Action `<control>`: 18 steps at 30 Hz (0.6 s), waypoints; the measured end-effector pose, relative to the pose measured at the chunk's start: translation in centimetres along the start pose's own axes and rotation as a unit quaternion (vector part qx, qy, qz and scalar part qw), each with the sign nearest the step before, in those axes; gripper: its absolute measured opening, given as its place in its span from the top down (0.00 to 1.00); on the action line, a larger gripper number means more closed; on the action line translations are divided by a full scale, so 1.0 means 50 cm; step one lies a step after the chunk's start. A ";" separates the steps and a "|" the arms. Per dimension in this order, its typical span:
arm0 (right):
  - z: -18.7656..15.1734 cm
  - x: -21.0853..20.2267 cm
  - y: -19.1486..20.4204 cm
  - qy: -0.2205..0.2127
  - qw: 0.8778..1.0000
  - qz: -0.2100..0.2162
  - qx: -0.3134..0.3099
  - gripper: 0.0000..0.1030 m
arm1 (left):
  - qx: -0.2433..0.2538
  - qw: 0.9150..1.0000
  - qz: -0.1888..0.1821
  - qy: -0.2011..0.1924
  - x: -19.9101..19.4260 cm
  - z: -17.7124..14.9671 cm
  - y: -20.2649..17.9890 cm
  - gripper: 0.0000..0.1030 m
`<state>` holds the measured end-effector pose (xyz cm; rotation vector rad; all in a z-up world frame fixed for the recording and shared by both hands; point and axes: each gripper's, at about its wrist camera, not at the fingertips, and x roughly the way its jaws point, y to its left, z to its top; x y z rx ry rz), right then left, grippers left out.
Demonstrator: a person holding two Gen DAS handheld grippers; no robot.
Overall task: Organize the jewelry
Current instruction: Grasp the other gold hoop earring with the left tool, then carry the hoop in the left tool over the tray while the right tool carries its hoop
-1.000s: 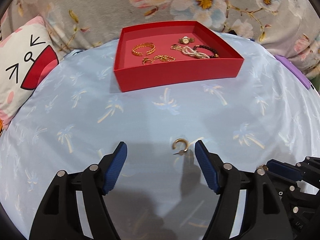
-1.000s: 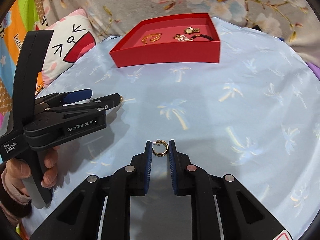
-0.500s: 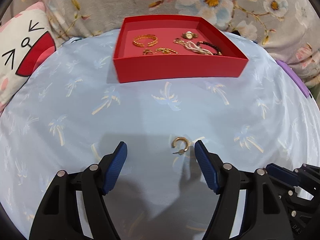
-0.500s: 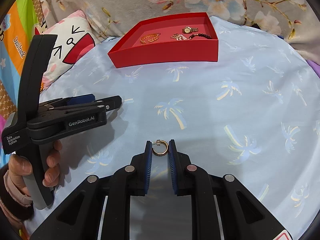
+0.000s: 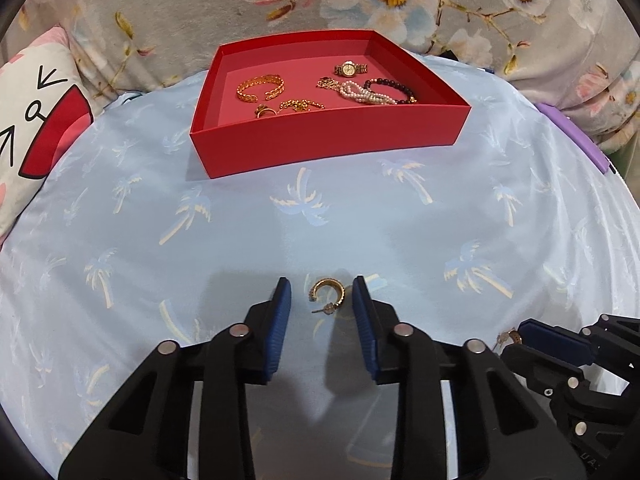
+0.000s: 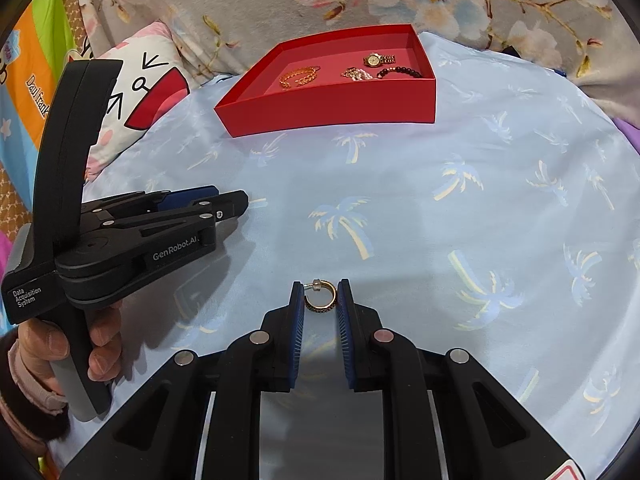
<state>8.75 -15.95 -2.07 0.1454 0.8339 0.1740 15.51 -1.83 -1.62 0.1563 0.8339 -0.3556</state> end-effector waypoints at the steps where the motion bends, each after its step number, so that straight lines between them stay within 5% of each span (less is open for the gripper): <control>1: 0.000 0.000 -0.001 0.000 1.000 0.000 0.000 0.85 | 0.001 1.000 0.000 0.000 0.000 0.000 -0.001 0.79; 18: 0.000 0.001 -0.001 0.000 1.000 0.001 -0.001 0.85 | 0.007 1.000 -0.005 -0.001 -0.004 -0.003 -0.006 0.84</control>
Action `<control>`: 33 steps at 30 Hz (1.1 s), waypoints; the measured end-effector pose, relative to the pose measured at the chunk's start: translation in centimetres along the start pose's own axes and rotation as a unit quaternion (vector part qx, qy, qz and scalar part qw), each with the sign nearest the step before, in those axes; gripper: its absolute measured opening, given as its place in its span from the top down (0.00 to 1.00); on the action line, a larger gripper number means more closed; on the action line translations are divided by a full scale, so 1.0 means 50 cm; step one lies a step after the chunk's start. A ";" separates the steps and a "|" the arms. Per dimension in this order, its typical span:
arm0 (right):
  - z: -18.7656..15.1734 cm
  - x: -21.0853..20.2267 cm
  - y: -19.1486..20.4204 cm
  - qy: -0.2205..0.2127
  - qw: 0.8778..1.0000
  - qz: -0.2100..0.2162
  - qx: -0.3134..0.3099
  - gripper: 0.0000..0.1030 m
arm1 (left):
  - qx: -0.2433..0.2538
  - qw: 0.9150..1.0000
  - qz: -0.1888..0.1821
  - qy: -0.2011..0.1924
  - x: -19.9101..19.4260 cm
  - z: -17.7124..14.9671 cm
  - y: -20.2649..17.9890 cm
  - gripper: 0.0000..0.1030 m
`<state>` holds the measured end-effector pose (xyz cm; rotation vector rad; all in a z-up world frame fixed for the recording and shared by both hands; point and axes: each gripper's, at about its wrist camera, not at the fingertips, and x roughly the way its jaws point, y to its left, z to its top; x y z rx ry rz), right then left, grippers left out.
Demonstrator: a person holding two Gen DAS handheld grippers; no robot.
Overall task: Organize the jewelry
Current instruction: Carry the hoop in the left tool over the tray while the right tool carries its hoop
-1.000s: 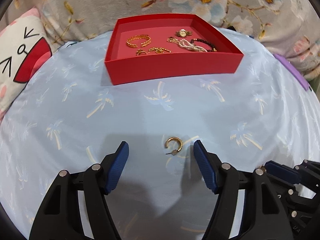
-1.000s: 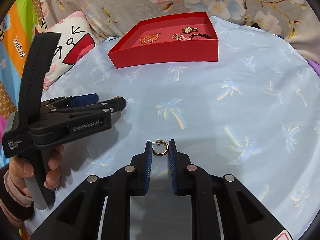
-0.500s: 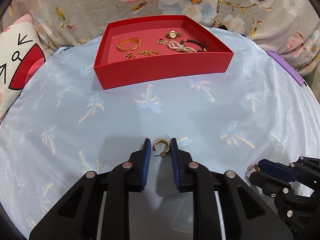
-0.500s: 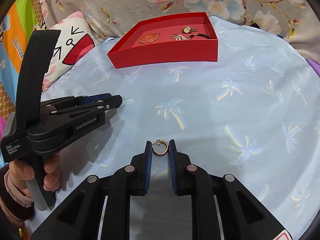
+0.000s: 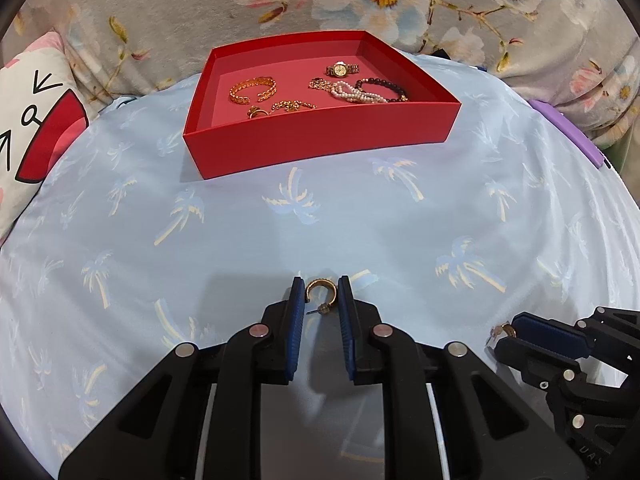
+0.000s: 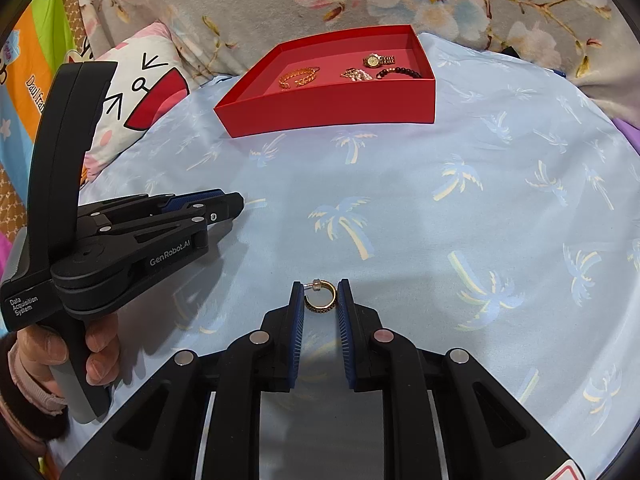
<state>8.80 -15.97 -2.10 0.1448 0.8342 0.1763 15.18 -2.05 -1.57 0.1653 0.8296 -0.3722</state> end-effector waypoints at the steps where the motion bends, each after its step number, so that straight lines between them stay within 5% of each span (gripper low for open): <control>1: 0.000 0.000 0.000 0.000 1.000 0.000 0.000 0.85 | 0.000 1.000 0.000 0.000 -0.001 0.000 0.000 0.84; 33: -0.001 -0.014 -0.012 -0.020 0.999 -0.021 0.022 0.85 | -0.025 1.000 0.005 -0.018 -0.047 -0.039 0.013 0.84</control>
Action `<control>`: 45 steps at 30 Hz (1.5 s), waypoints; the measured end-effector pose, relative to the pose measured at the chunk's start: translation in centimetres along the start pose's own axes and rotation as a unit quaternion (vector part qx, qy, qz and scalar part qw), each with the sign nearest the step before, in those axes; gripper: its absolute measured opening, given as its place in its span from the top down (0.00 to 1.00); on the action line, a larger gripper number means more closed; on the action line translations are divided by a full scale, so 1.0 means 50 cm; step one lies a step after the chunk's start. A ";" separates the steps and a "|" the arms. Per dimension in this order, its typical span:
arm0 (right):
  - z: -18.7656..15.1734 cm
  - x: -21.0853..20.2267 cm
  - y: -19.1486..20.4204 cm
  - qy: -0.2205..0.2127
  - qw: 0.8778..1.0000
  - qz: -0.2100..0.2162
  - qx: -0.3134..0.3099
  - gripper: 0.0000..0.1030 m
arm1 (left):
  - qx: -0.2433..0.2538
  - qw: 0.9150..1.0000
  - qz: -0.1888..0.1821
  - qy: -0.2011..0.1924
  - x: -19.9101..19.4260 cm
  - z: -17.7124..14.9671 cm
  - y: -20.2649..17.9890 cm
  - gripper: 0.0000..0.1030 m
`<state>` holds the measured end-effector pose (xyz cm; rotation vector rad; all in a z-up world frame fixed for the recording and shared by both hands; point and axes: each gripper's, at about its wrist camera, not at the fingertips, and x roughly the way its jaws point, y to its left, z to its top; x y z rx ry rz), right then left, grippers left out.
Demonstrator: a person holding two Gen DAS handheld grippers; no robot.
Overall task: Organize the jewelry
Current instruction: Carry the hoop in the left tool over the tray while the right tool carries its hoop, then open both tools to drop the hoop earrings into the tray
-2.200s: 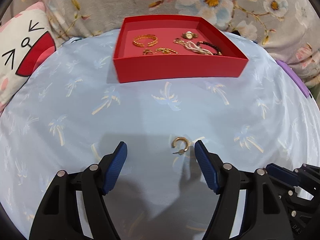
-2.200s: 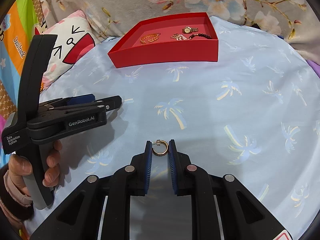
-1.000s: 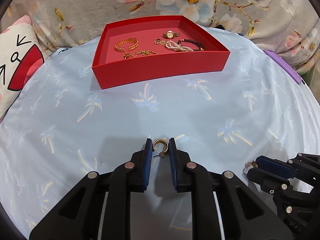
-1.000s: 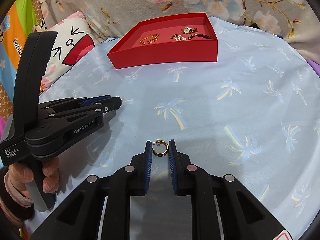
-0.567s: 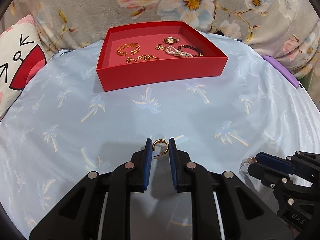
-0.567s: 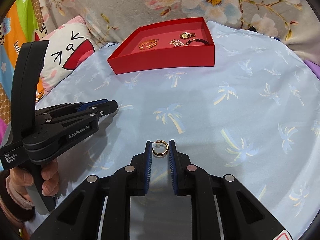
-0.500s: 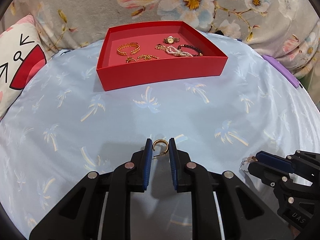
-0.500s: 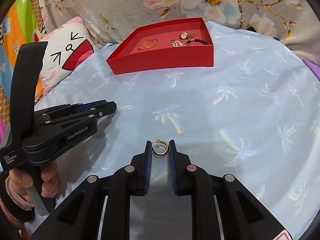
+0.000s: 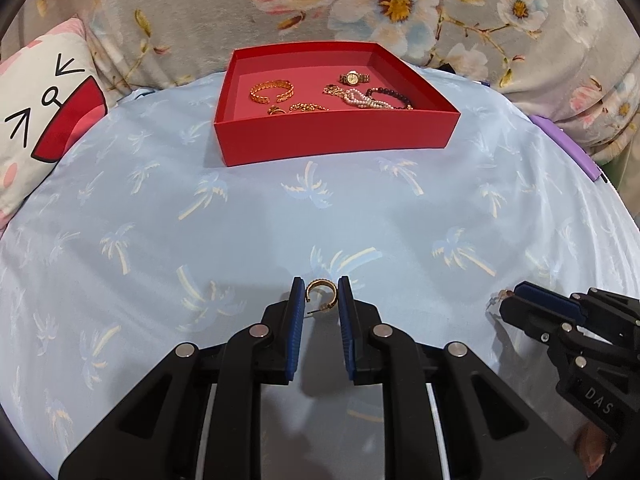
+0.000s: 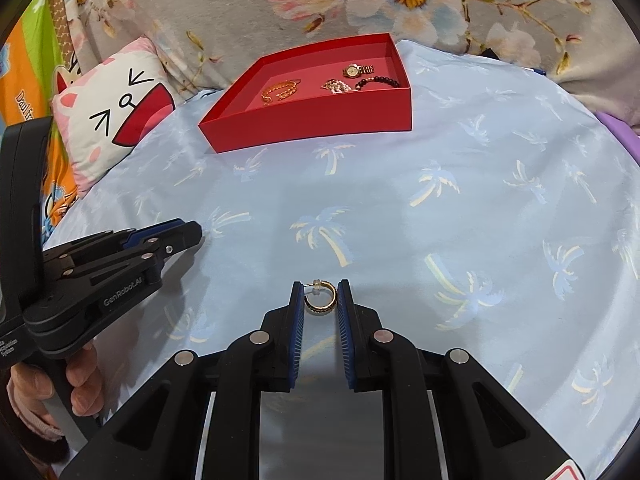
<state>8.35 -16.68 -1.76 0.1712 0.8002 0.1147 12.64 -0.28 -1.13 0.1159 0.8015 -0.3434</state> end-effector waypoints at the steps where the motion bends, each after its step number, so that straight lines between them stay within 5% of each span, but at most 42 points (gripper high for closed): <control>1: 0.001 0.000 0.000 0.000 1.000 0.001 0.000 0.85 | 0.004 1.000 0.004 0.001 -0.002 -0.001 -0.002 0.84; 13: 0.094 -0.028 -0.010 -0.031 0.999 0.001 -0.008 0.85 | 0.004 0.999 0.031 -0.028 -0.031 0.071 0.029 0.84; 30: 0.263 0.017 -0.036 -0.062 0.998 0.019 -0.005 0.85 | -0.021 0.998 0.046 -0.047 0.049 0.229 0.063 0.84; 45: 0.483 0.193 -0.081 -0.029 0.997 0.045 0.047 0.85 | -0.039 0.997 0.054 -0.039 0.188 0.396 0.089 0.84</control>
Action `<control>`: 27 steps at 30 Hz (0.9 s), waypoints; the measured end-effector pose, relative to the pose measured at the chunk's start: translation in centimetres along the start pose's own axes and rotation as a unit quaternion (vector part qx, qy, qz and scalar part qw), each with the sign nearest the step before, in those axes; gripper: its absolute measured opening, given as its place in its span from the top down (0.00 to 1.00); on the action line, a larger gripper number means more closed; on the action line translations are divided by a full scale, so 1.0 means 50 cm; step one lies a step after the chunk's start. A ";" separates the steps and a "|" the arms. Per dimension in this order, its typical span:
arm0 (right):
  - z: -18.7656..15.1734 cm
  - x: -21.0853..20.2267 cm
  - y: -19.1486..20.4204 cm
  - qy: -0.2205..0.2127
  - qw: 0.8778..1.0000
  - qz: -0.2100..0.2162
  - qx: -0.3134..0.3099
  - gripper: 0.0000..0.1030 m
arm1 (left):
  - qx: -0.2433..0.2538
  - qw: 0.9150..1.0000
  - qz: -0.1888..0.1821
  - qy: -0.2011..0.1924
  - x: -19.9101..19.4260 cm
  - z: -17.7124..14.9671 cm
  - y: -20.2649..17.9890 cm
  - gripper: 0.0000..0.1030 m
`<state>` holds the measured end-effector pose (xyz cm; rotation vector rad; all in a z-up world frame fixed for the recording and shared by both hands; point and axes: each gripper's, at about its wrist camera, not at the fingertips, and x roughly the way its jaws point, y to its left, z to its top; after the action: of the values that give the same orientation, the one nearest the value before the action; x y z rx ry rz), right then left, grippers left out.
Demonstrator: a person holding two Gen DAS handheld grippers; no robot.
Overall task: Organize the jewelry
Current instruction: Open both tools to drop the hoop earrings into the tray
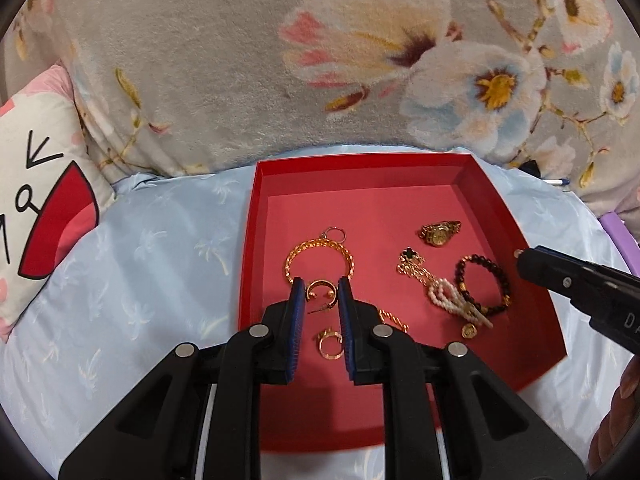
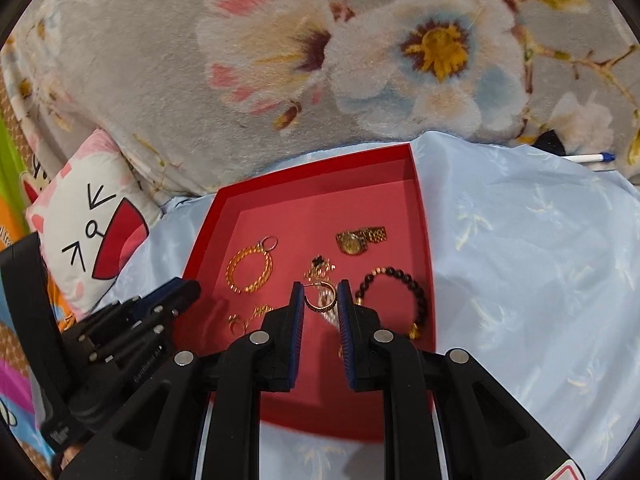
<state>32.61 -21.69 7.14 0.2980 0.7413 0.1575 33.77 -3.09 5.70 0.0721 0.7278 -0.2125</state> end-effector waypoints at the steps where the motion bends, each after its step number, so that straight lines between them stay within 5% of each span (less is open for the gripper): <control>1: 0.005 0.012 0.002 0.002 1.000 -0.003 -0.002 0.85 | -0.003 1.000 0.001 0.003 0.010 0.001 0.001 0.84; 27: 0.024 0.158 0.012 0.041 0.996 -0.068 -0.041 0.84 | -0.013 0.999 0.016 0.041 0.116 0.004 0.022 0.84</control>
<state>39.13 -19.44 3.12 0.1635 0.8315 0.0719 38.38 -3.01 1.98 0.0675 0.8096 -0.1703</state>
